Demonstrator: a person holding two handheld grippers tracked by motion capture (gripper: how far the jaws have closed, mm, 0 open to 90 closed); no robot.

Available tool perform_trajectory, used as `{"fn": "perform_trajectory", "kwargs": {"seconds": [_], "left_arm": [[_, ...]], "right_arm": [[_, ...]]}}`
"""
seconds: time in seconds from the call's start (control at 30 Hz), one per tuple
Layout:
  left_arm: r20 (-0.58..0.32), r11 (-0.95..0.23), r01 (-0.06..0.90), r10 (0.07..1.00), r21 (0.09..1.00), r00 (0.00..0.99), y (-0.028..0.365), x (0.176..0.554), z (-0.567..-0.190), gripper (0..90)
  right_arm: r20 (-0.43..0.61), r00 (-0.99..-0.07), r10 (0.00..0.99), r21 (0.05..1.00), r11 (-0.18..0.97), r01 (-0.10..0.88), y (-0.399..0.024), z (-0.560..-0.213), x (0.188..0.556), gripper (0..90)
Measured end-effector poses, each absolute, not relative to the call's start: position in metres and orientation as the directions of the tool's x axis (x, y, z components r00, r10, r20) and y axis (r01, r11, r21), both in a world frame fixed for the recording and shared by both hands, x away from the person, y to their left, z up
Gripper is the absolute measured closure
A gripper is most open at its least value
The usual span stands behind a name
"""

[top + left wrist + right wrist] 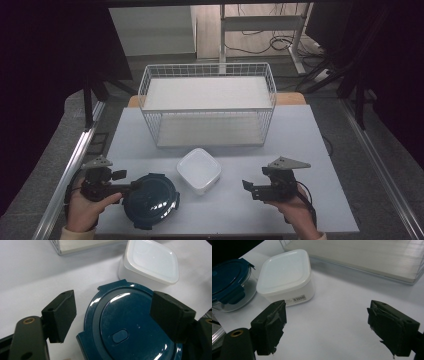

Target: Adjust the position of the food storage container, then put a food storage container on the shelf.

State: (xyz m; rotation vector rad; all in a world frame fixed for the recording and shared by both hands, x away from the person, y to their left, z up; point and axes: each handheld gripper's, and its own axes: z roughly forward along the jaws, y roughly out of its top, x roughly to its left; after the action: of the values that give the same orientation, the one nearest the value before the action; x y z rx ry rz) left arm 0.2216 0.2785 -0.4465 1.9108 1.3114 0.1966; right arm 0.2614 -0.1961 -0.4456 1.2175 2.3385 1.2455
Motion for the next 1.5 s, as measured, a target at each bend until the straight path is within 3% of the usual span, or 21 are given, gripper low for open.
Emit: {"fn": "perform_trajectory", "kwargs": {"seconds": [0.77,1.03,1.5], "left_arm": [[-0.329,-0.104,0.714,0.835,0.692,0.441,0.287,0.221,-0.450,18.4],[-0.355,-0.100,0.721,0.818,0.686,0.451,0.286,0.221,-0.452,15.2],[-0.436,-0.062,0.757,0.786,0.650,0.439,0.304,0.223,-0.461,13.8]], "right_arm": [[0.214,-0.603,0.768,0.747,0.269,0.608,-0.185,-0.450,0.260,13.3],[0.268,-0.595,0.758,0.756,0.217,0.617,-0.152,-0.444,0.243,11.1],[0.297,-0.618,0.728,0.732,0.242,0.637,-0.080,-0.450,0.215,11.0]]}}
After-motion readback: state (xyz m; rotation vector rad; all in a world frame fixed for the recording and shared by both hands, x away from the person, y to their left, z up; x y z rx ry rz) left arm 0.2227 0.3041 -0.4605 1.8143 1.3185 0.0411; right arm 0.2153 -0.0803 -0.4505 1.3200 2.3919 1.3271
